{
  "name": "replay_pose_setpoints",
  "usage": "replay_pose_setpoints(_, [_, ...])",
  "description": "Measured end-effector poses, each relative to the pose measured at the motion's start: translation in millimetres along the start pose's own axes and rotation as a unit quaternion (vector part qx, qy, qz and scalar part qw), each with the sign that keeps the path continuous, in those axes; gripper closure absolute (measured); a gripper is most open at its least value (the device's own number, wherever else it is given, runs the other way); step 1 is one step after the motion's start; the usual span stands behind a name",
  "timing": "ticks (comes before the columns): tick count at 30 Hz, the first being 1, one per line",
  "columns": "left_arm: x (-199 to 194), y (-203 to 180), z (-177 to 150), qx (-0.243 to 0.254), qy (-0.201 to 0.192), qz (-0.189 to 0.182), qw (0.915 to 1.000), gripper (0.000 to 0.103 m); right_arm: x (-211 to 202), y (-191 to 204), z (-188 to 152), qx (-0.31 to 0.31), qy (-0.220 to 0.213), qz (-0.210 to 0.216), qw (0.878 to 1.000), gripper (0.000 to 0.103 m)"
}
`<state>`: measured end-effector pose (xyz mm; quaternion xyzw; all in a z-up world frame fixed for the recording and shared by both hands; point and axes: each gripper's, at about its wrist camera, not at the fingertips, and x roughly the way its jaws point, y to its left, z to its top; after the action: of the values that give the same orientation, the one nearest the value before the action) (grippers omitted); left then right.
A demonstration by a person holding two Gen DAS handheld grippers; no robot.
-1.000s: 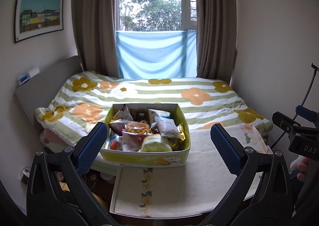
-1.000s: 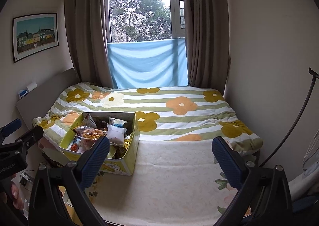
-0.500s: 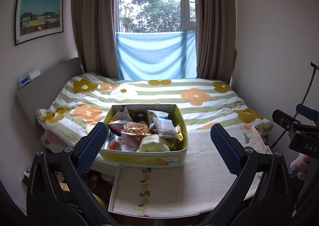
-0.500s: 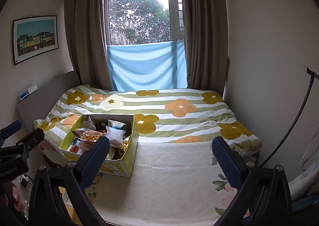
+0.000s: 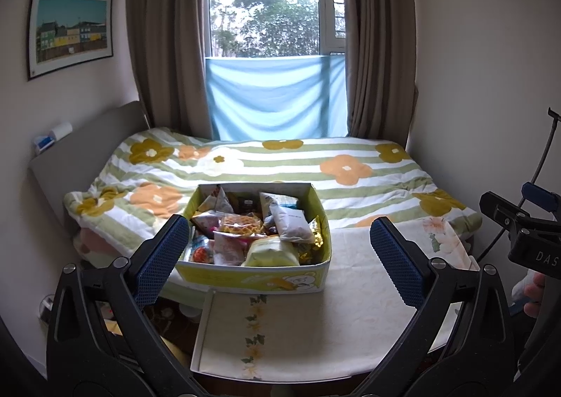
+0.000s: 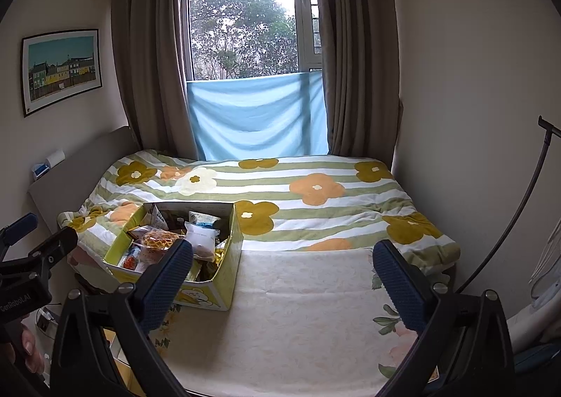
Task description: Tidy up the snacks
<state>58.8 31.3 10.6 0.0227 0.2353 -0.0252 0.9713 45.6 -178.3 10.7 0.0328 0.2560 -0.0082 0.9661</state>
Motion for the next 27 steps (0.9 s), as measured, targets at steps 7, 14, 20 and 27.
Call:
replay_pose_setpoints(7, [0,3,-1,-0.001,0.003,0.003,1.0000,0.000,0,2,1,-0.002,-0.001,0.001,1.000,0.001])
replay_pose_setpoints(14, [2,8,-2,0.003,0.006,-0.004,1.0000,0.000,1,5,1,-0.002,-0.002,-0.003,1.000,0.001])
replay_pose_setpoints(20, [3,8,-2,0.000,0.000,0.004,1.0000,0.000,2,9,0,-0.003,0.001,-0.004,1.000,0.001])
replay_pose_setpoints(27, [1,11,-5,-0.001,-0.012,0.006,0.9999,0.000,3,12,-1,-0.002,0.004,-0.003,1.000,0.001])
